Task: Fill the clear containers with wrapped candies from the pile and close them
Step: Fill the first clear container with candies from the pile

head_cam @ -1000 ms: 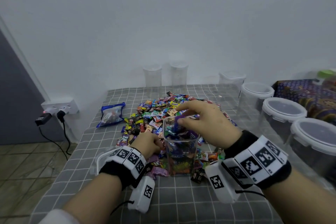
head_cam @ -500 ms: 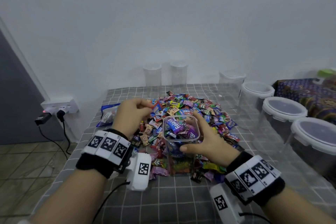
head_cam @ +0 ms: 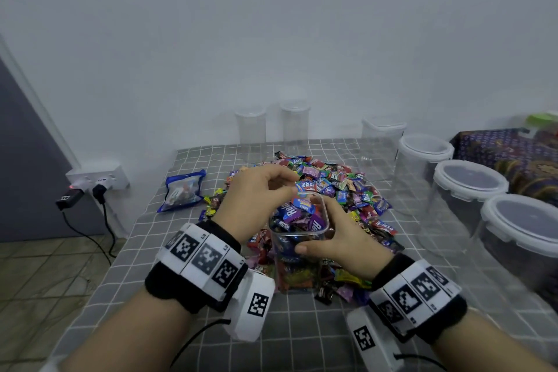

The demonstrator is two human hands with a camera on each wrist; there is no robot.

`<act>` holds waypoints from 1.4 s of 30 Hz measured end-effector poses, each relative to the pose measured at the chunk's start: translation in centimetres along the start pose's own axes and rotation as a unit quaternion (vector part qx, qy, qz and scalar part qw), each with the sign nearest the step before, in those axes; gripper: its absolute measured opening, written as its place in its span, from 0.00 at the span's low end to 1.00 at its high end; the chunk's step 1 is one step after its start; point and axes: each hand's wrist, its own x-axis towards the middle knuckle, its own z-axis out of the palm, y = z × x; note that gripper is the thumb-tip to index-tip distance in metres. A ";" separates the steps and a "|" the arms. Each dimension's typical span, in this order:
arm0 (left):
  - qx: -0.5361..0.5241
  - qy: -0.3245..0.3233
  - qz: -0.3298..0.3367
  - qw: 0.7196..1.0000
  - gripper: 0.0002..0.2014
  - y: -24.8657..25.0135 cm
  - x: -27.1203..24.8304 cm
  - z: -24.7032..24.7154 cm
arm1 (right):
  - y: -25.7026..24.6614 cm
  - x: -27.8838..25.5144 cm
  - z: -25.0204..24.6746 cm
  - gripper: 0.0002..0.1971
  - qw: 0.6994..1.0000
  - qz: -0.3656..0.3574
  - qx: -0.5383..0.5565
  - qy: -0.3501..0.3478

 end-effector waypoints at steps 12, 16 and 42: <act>-0.005 -0.192 -0.087 0.978 0.61 -2.0 -0.9 -0.6 | -0.1 -0.5 -0.4 0.33 1.000 0.009 0.020 -0.020; -0.017 -0.208 -0.104 0.972 0.55 -1.9 -1.1 -0.6 | 1.2 0.3 -1.2 0.30 0.996 0.049 -0.030 0.064; -0.046 -0.027 -0.102 0.993 0.47 -2.0 1.7 -3.9 | 6.5 3.5 -1.8 0.38 0.815 0.188 -0.545 -0.067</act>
